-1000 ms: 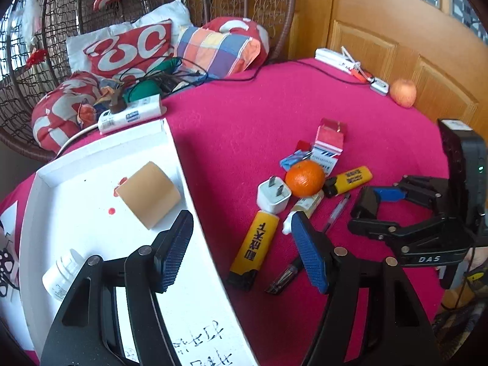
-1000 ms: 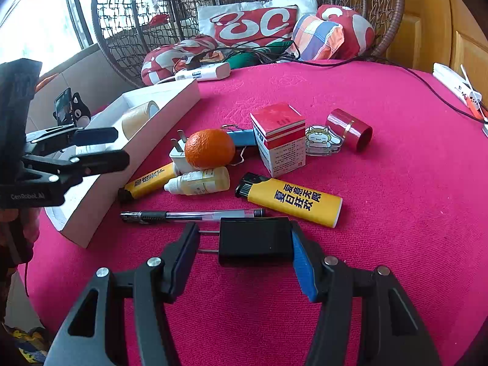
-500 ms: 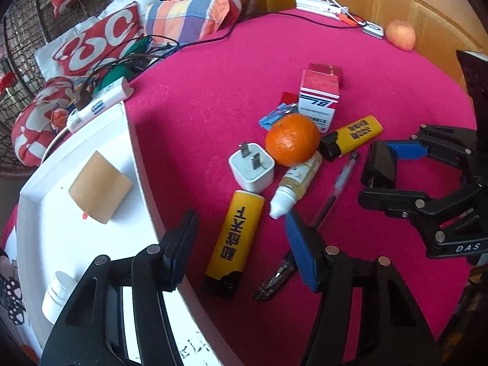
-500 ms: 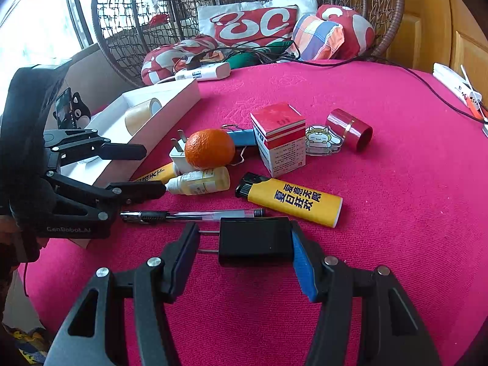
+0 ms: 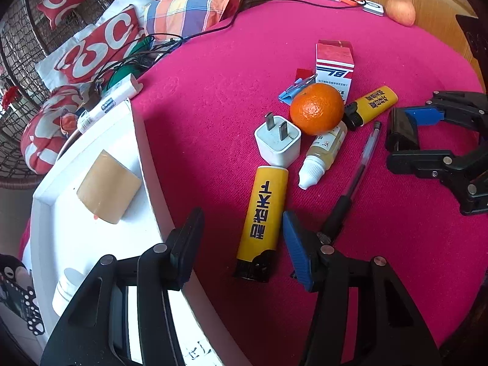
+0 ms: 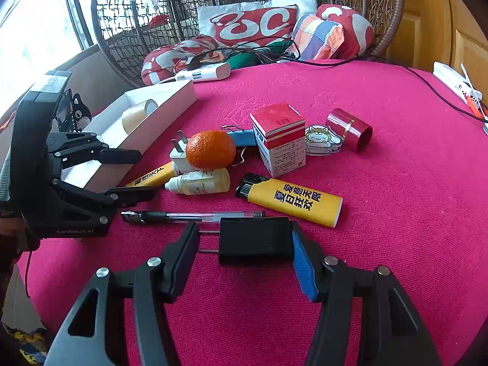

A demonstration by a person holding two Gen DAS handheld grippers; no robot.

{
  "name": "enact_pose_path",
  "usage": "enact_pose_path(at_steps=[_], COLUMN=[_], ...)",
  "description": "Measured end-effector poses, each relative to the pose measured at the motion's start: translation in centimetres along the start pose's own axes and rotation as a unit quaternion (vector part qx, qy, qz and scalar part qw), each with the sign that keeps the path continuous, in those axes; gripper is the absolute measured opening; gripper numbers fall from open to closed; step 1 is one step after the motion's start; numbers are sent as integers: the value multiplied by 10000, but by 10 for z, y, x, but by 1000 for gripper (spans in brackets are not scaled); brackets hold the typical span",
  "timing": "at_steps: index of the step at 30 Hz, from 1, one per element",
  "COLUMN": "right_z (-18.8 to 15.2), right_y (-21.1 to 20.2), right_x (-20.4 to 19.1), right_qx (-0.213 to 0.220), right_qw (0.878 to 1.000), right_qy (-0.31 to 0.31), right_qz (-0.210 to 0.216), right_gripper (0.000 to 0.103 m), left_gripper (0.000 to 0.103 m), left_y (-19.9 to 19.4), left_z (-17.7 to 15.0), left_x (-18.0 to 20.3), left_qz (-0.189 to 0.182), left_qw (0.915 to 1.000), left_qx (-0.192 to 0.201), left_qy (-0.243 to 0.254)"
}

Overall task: Organize rigid objects
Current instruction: 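Grasp the yellow tube with the left gripper while the right gripper holds the plug, then carry the yellow tube in the left gripper while the right gripper carries the plug to the tray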

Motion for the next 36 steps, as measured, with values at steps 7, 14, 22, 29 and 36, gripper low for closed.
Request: enact_pose_path(at_steps=[7, 14, 22, 29, 36], right_z=[0, -1, 21, 44, 61], right_y=[0, -17, -56, -82, -98], right_x=[0, -8, -19, -36, -54], right_qx=[14, 225, 802, 1187, 1416], right_qw=[10000, 9996, 9966, 9923, 9884], right_qy=[-7, -183, -147, -352, -526], right_qz=[-6, -13, 71, 104, 125], right_gripper=[58, 58, 58, 58, 58], left_gripper=[25, 24, 21, 15, 15], left_y=[-2, -23, -88, -124, -138], left_z=[2, -3, 11, 13, 3], left_x=[17, 9, 2, -11, -26], left_qz=[-80, -180, -171, -60, -21], left_qw=[9999, 9948, 9768, 9654, 9577], left_qx=[41, 524, 1567, 2031, 2202], left_qy=[-77, -857, -1449, -1632, -1852])
Point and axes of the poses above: each gripper's, at about its wrist camera, not at the fingertips, and y roughly the way its jaws point, x to its right, z to its top, the point moved 10 cm from there along y, roughly the way its jaws point, and after that the axes turned 4 degrees about -z, right-handed, at the moved point
